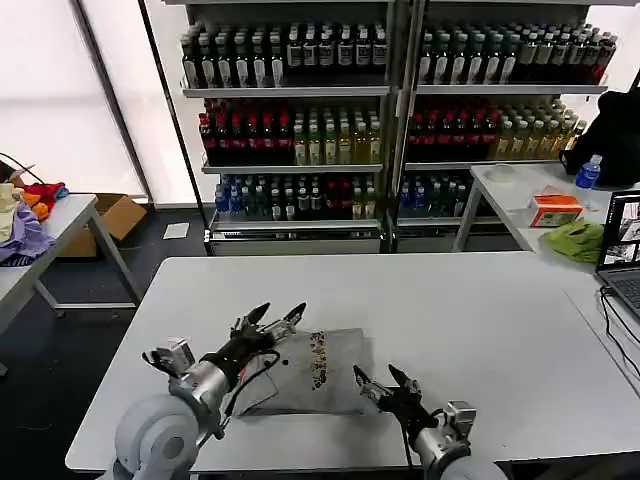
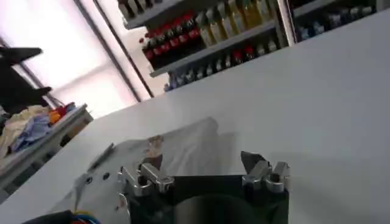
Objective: Fold and organize the clothes.
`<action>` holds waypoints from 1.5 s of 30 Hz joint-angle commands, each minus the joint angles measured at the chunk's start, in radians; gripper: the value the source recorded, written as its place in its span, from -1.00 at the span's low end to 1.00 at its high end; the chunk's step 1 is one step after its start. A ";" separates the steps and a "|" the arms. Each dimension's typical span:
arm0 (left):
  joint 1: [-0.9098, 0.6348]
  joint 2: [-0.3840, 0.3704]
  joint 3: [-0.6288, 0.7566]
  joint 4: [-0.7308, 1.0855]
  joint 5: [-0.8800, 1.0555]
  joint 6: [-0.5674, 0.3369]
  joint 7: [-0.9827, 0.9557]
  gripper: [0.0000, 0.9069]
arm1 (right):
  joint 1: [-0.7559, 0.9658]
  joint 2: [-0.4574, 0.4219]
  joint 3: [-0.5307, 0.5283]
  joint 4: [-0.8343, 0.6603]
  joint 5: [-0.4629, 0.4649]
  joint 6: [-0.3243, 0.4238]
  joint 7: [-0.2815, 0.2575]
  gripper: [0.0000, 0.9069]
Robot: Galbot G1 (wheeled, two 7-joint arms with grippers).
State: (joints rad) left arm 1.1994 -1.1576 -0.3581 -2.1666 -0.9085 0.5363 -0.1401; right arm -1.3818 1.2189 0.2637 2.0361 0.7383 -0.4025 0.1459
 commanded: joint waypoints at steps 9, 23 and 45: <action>0.080 0.066 -0.174 -0.051 -0.029 0.002 0.013 1.00 | 0.107 0.063 -0.105 -0.080 0.088 -0.055 0.125 -1.00; 0.067 0.069 -0.179 -0.031 -0.029 0.002 0.008 1.00 | 0.079 -0.034 -0.001 -0.048 0.093 -0.176 0.036 -1.00; 0.068 0.071 -0.176 -0.024 -0.034 0.002 0.004 1.00 | 0.000 -0.172 0.352 -0.027 -0.164 -0.130 -0.207 1.00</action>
State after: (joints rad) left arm 1.2687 -1.0932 -0.5377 -2.1885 -0.9415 0.5383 -0.1356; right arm -1.3419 1.0690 0.4840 1.9561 0.6741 -0.5511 0.0060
